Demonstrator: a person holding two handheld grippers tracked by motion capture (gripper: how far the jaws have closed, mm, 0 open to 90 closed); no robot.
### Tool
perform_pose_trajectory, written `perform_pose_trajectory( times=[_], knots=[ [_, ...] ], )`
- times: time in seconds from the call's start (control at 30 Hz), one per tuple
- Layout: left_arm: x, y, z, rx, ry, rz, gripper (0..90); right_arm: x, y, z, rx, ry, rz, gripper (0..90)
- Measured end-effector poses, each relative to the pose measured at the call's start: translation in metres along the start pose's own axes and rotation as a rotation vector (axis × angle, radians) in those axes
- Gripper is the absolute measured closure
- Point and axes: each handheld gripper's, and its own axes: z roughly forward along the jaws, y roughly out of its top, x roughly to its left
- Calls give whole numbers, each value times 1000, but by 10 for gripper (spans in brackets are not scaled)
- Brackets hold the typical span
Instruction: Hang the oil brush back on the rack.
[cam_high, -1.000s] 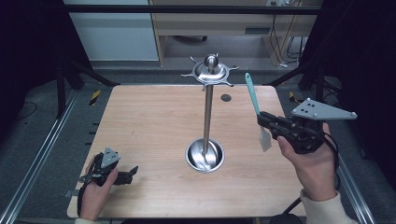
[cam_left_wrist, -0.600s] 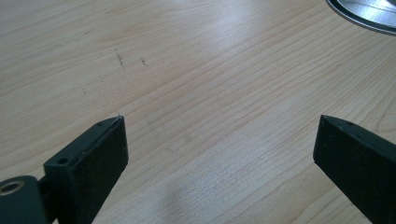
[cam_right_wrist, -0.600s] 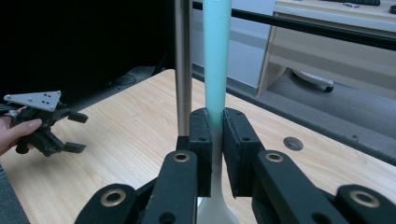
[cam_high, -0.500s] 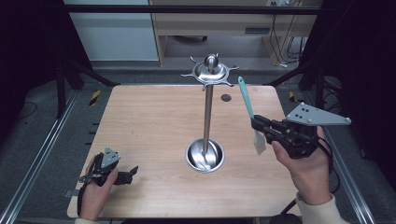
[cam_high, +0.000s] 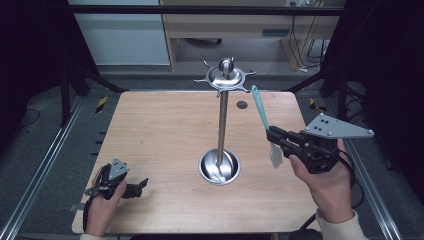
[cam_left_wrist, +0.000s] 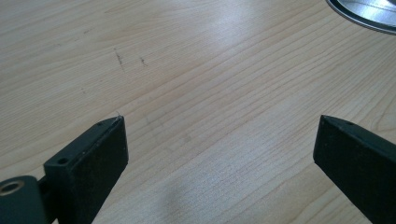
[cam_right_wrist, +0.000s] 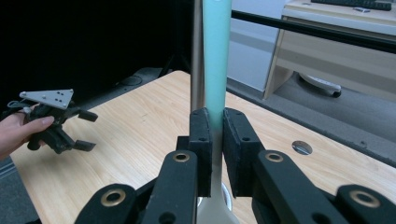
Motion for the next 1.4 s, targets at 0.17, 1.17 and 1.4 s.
perform_pose_trajectory(
  times=[0.17,1.17,1.4],
  knots=[
    [0,0,0,0,0,-1,28,2,0,2,4,4,-5,824],
    [0,0,1,1,-3,2,28,3,-9,27,-17,15,34,824],
    [0,0,0,0,-2,1,28,3,-16,43,-73,33,70,825]
  ],
)
